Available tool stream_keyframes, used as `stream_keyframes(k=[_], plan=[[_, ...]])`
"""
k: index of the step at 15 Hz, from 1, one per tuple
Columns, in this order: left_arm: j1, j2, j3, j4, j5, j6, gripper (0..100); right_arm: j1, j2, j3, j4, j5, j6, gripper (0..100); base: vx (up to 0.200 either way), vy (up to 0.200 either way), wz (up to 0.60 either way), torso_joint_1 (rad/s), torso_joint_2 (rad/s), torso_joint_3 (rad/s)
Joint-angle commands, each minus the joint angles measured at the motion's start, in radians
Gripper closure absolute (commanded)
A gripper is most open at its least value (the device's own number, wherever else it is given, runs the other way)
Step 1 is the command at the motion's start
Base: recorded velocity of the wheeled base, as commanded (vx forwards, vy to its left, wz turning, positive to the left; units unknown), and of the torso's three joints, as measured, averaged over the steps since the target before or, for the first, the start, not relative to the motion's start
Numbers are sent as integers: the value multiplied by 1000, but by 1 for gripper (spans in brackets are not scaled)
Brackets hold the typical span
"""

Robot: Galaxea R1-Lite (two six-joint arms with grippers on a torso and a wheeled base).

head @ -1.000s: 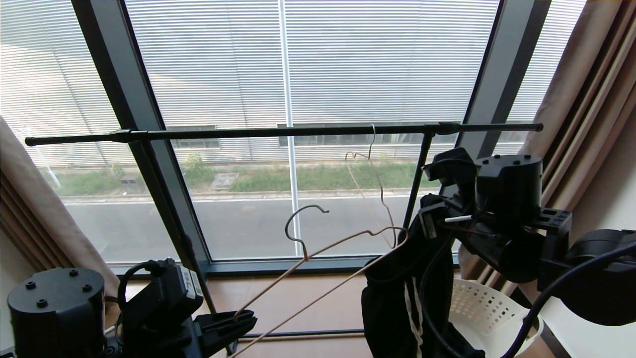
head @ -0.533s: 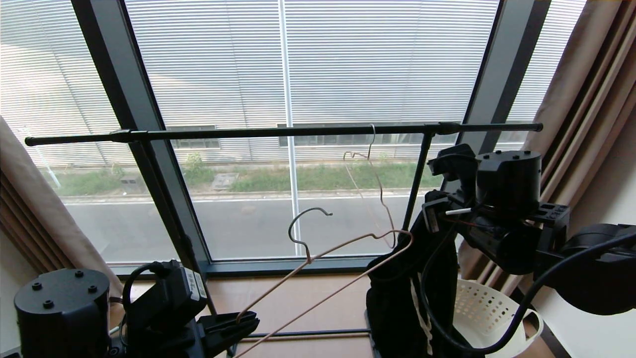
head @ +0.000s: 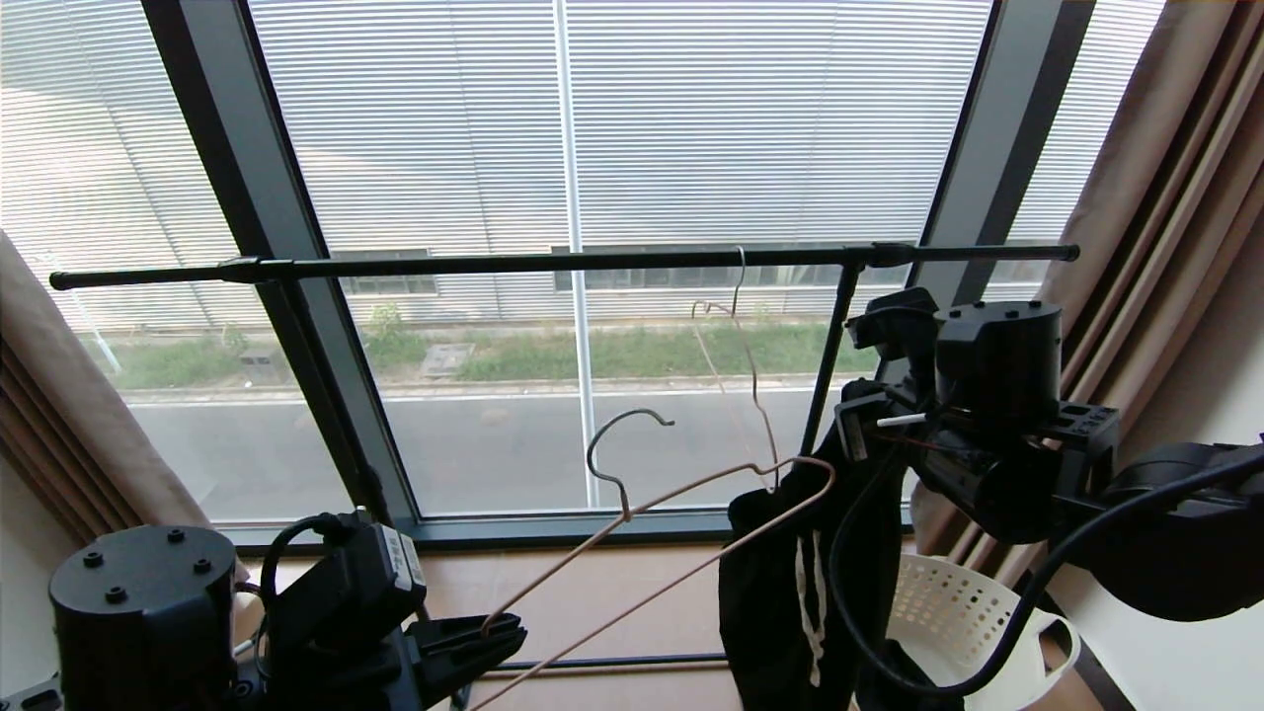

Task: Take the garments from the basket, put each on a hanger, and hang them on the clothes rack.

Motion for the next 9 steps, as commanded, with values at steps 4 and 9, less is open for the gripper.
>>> stream_keyframes(k=[4, 9], plan=[[-3, 72, -62, -2, 0, 0, 100, 42, -70, 25, 12, -2, -2, 100, 0, 0, 0, 0, 0, 0], [-23, 136, -119, -2, 3, 0, 100, 81, -122, 40, 18, -8, -7, 100, 0, 0, 0, 0, 0, 0]])
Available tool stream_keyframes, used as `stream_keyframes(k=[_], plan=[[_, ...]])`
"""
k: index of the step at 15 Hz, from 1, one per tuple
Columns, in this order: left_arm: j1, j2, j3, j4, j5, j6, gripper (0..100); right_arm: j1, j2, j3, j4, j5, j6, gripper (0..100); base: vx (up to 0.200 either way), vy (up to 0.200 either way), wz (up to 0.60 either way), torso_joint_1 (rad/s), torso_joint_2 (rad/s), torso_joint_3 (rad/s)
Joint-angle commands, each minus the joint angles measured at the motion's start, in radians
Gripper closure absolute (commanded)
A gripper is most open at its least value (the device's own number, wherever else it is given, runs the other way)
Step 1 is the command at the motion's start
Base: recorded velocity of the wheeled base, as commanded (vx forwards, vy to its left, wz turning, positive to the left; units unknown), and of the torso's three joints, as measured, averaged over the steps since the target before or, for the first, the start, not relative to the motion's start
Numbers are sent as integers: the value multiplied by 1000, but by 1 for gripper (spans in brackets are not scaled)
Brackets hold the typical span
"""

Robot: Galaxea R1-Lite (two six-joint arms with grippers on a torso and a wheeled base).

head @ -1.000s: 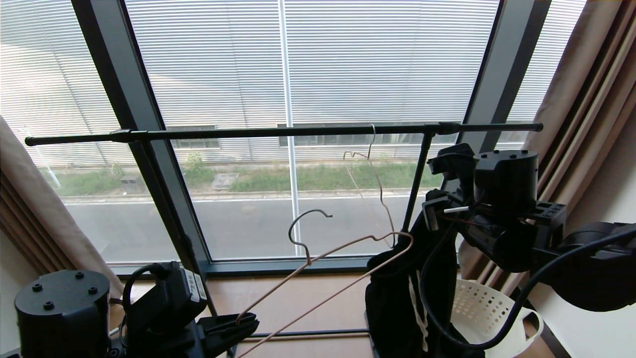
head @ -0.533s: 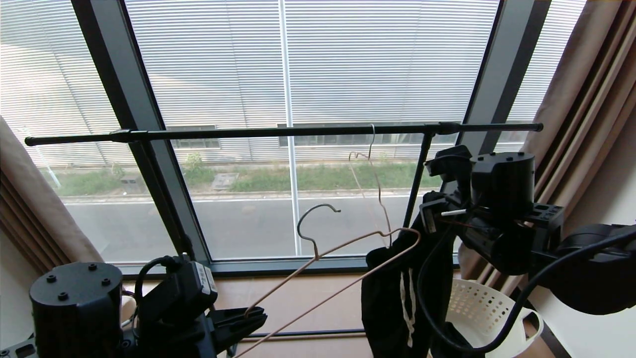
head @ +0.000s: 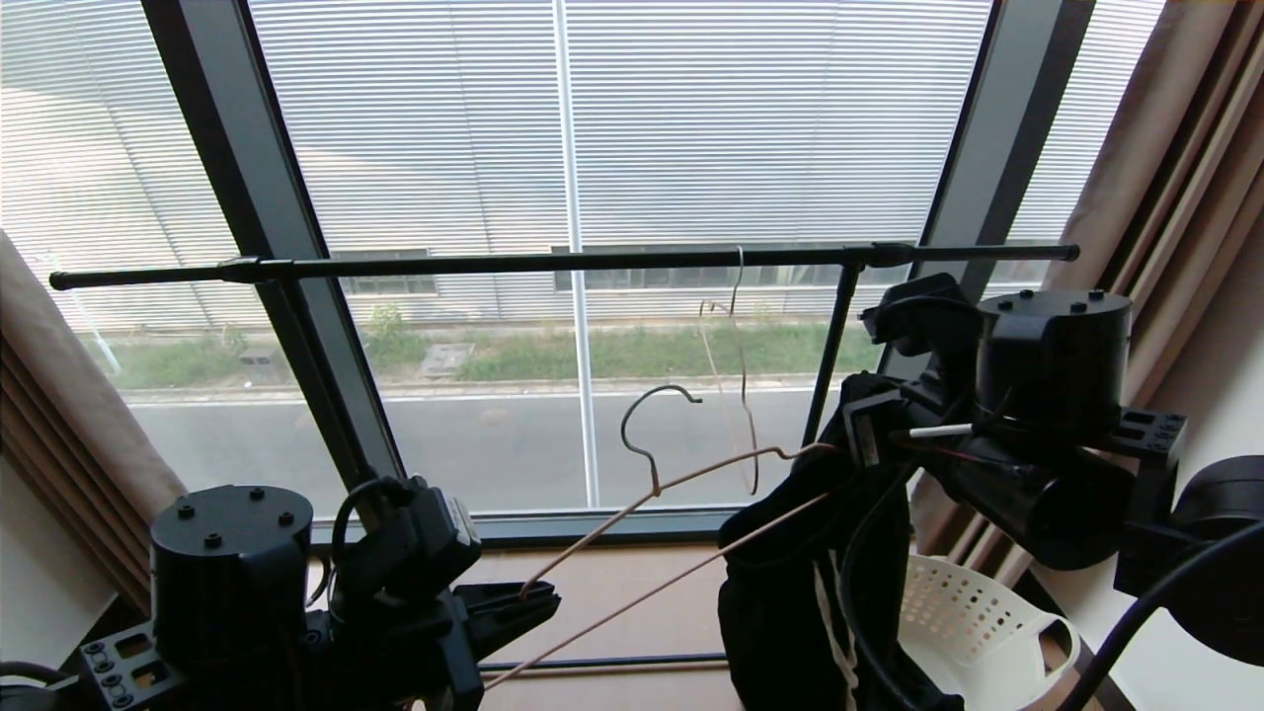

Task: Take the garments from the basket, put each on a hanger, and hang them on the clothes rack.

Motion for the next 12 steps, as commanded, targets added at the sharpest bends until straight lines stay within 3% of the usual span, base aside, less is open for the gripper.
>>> stream_keyframes(k=[1, 12], plan=[[-15, 38, -23, 0, 1, 0, 100, 20, -26, 3, 1, -8, 0, 100, 0, 0, 0, 0, 0, 0], [-50, 90, -55, 0, 2, -5, 100, 228, -106, 36, -2, -89, 3, 100, 0, 0, 0, 0, 0, 0]])
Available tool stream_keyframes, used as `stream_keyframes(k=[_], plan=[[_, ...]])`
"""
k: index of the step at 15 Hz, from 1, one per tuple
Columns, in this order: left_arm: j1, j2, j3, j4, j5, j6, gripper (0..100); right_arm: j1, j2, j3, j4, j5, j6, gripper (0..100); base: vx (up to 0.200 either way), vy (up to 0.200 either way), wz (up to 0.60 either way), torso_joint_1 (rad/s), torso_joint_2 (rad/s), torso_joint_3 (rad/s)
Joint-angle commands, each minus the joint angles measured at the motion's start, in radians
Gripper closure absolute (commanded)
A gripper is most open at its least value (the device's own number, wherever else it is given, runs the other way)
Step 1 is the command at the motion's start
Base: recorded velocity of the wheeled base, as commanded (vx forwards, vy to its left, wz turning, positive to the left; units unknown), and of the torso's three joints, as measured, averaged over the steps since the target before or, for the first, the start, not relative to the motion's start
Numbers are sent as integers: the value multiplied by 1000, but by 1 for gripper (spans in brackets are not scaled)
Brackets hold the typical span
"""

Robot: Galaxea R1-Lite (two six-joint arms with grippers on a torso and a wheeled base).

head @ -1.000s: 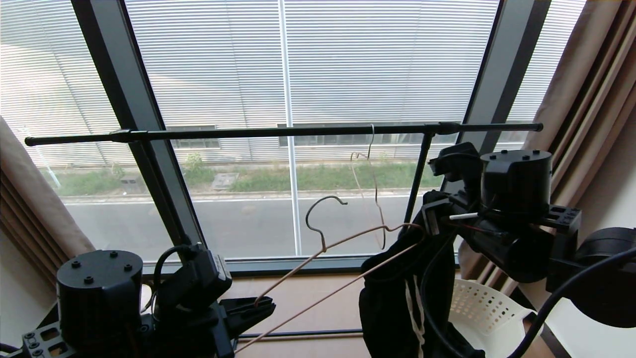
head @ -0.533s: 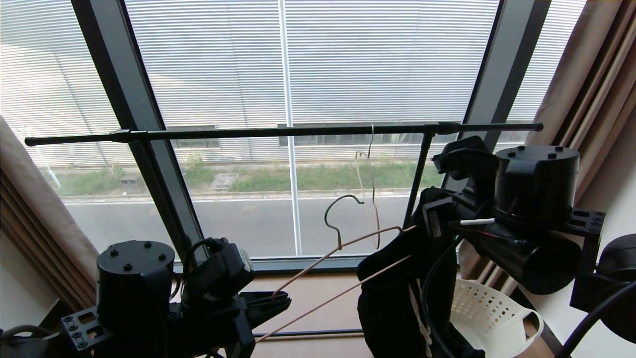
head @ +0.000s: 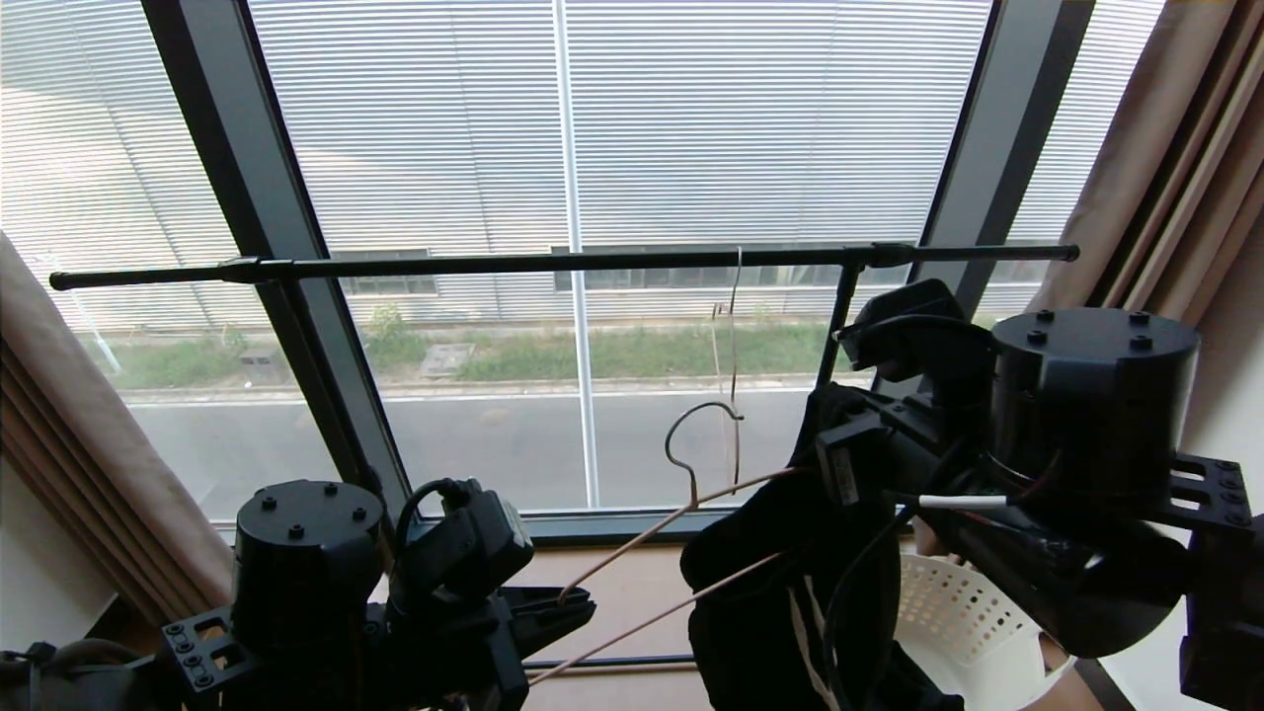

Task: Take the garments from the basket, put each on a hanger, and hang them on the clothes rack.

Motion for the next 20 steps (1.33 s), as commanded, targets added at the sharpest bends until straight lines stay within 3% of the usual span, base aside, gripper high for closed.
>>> stream_keyframes(k=[1, 6, 11, 17, 20], plan=[[-1, 6, 0, 0, 0, 0, 100, 36, -44, 5, 0, -1, -1, 100, 0, 0, 0, 0, 0, 0], [-16, 14, -6, -15, 0, -2, 100, 155, -64, 22, 0, -1, 27, 100, 0, 0, 0, 0, 0, 0], [-22, 46, 4, -94, 0, -19, 100, 208, -32, 19, -1, -1, 75, 100, 0, 0, 0, 0, 0, 0], [-16, 52, 21, -143, 3, -37, 100, 189, -38, 15, -4, -32, 76, 100, 0, 0, 0, 0, 0, 0], [-15, 52, 47, -206, 22, -112, 100, 168, -35, 2, -10, -59, 76, 100, 0, 0, 0, 0, 0, 0]])
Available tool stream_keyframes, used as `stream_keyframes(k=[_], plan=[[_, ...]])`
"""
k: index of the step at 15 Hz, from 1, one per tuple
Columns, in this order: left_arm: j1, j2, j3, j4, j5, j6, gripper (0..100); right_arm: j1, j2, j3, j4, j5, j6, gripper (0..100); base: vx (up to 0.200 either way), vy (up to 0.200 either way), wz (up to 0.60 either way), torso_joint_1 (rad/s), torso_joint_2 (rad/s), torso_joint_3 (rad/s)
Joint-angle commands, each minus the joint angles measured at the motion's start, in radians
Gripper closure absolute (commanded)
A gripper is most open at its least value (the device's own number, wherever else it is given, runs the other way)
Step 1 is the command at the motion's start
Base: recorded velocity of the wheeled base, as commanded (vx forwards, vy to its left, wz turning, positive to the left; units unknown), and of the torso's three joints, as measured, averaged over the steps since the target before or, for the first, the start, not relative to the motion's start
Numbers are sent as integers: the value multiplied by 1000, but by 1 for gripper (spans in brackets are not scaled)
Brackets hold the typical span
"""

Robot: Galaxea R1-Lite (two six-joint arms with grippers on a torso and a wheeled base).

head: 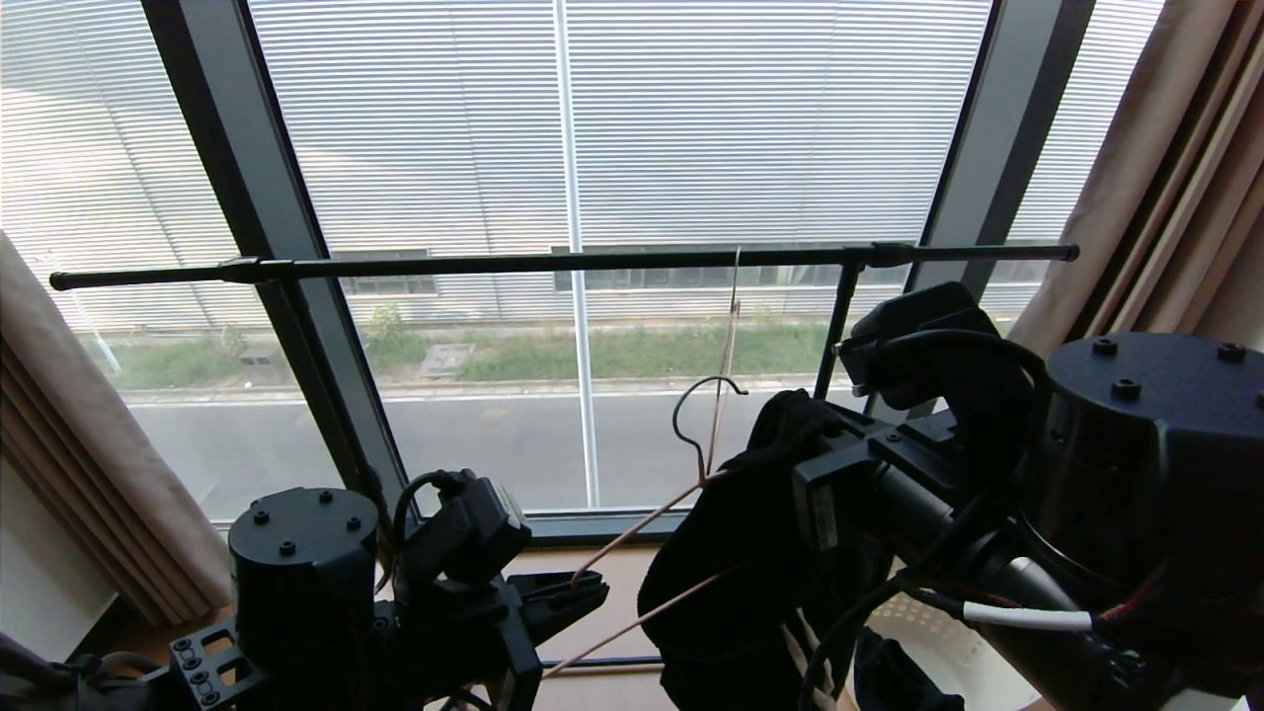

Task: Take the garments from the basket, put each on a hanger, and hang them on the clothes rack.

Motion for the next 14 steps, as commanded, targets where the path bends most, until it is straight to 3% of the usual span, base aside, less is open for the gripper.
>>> stream_keyframes(k=[1, 2, 14], plan=[[1, 0, 12, -11, 7, -10, 100, -4, 6, -2, 0, -4, 0, 100, 0, 0, 0, 0, 0, 0], [1, -2, 21, -29, 11, -16, 100, -4, 12, 1, -1, -4, 1, 0, 0, 0, 0, 0, 0, 0], [-16, 1, 29, -46, 7, -7, 100, -4, 41, -17, -4, -7, 28, 0, 0, 0, 0, 0, 0, 0]])
